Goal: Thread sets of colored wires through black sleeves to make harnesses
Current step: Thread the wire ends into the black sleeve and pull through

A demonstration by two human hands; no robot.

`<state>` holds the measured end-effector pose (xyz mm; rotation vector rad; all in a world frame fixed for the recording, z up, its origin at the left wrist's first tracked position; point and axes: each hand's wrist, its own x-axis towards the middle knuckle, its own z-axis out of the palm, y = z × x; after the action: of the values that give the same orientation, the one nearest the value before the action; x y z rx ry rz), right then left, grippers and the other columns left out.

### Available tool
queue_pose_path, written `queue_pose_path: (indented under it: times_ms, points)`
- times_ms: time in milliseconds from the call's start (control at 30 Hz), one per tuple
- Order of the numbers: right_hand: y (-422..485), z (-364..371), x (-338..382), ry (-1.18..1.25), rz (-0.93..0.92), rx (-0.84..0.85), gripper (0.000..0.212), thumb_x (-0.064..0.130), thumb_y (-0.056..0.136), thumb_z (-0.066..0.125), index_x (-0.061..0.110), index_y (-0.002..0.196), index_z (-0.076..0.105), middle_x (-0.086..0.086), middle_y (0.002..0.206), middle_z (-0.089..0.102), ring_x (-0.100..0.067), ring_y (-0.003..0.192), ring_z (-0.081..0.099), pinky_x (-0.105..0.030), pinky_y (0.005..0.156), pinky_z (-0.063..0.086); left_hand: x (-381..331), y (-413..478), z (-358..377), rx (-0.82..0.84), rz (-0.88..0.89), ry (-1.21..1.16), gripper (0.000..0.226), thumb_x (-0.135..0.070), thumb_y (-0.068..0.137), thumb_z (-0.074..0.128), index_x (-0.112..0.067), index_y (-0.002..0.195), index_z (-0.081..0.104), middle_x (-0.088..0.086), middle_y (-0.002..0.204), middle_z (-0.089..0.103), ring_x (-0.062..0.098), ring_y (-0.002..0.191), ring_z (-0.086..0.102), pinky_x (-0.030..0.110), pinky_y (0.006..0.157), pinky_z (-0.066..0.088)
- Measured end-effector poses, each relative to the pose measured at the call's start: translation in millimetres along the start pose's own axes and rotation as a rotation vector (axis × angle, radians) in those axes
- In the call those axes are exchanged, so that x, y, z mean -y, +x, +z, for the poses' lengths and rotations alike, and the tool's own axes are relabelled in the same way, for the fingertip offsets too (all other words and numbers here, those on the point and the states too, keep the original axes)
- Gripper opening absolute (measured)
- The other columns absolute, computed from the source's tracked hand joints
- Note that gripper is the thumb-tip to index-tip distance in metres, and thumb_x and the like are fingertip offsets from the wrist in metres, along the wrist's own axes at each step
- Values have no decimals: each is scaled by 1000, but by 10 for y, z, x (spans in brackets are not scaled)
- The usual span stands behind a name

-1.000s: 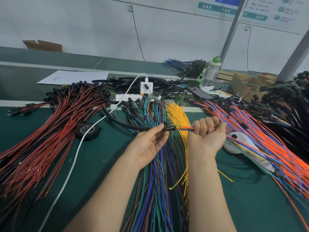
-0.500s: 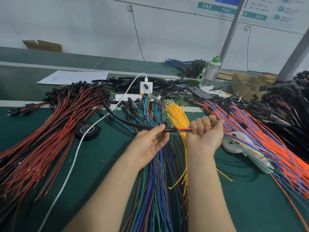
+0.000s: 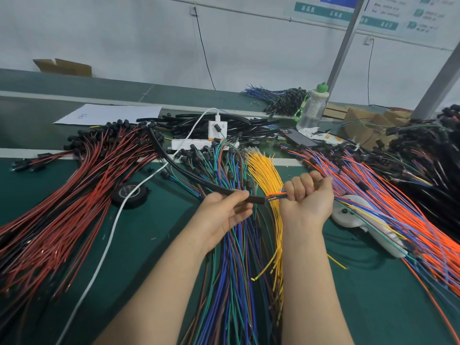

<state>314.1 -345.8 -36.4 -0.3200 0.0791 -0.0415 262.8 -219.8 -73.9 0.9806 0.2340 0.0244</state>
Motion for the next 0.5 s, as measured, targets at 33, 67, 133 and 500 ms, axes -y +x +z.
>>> queue_pose_path:
  times_ms: [33, 67, 133, 500]
  points:
    - [1, -2, -3, 10, 1, -1, 46, 36, 105, 30, 16, 66, 43, 7, 42, 23, -6, 31, 15, -19, 32, 12, 2, 2, 0, 0, -2, -4, 9, -6, 88, 62, 1, 94, 61, 4, 67, 69, 10, 62, 67, 17, 55, 54]
    - [3, -2, -7, 19, 3, -3, 46, 36, 105, 30, 16, 65, 43, 7, 42, 23, -7, 31, 15, -19, 32, 12, 3, 5, -2, 2, -6, -9, 10, -7, 88, 62, 1, 94, 61, 4, 67, 69, 10, 62, 67, 17, 55, 54]
    - [1, -4, -14, 34, 9, -6, 47, 36, 105, 29, 16, 65, 43, 7, 41, 23, -6, 31, 16, -19, 32, 12, 2, 3, -4, 4, -14, -21, 9, -7, 88, 63, 1, 93, 62, 5, 67, 70, 10, 62, 67, 16, 54, 54]
    - [19, -21, 3, -39, 24, -62, 46, 33, 105, 28, 16, 65, 41, 7, 42, 23, -7, 31, 16, -19, 32, 11, 3, 3, 0, -40, 31, 122, 4, -6, 88, 63, -3, 90, 60, 4, 67, 70, 12, 64, 68, 18, 55, 54]
